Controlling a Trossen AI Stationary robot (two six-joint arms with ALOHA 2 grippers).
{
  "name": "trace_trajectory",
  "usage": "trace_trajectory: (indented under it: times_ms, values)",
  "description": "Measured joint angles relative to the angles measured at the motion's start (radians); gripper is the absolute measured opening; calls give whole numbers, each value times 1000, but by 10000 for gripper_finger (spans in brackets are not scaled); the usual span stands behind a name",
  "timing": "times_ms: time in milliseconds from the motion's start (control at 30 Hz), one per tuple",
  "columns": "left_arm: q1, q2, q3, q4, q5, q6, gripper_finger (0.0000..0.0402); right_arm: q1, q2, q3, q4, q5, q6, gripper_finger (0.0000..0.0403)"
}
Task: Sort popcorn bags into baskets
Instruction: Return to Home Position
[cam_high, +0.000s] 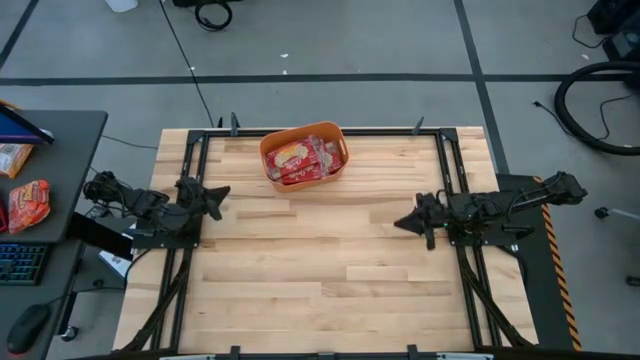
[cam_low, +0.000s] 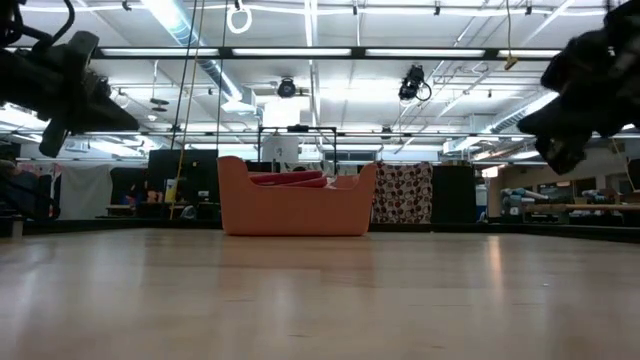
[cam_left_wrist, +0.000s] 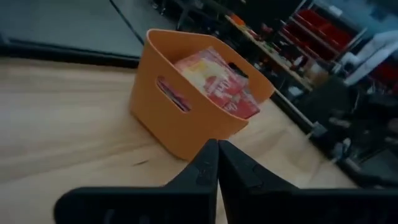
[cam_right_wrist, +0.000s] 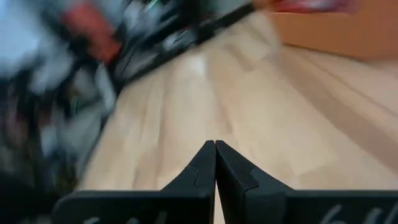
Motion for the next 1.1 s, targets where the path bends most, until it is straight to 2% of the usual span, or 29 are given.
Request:
trace_trajectory:
  times_ms: [100, 167, 233, 367, 533, 667, 767, 933, 1033, 1100]
  values:
    - [3, 25, 1, -5, -59, 32, 23, 0, 3, 0, 4, -74, -217, 13]
    - [5, 30, 1, -8, -128, 22, 28, 0, 3, 0, 4, -91, -288, 12]
    - [5, 33, 1, -7, -132, 10, 30, 0, 3, 0, 4, -92, -312, 12]
    - [5, 32, 1, -8, -118, 40, 31, 0, 3, 0, 4, -92, -305, 13]
    - [5, 33, 0, 0, -114, 367, 31, 0, 4, 0, 5, -92, -262, 13]
    - [5, 33, -4, 30, -113, 545, 32, 0, 4, 0, 5, -92, -257, 12]
    - [5, 33, -4, 34, -113, 602, 32, 0, 4, 0, 5, -92, -256, 14]
    - [5, 33, -4, 39, -113, 604, 32, 0, 4, 0, 5, -92, -256, 13]
    - [5, 33, -4, 27, -115, 730, 32, 0, 4, 0, 5, -92, -255, 13]
    - [5, 33, -4, 38, -116, 756, 32, 0, 4, 0, 5, -92, -256, 13]
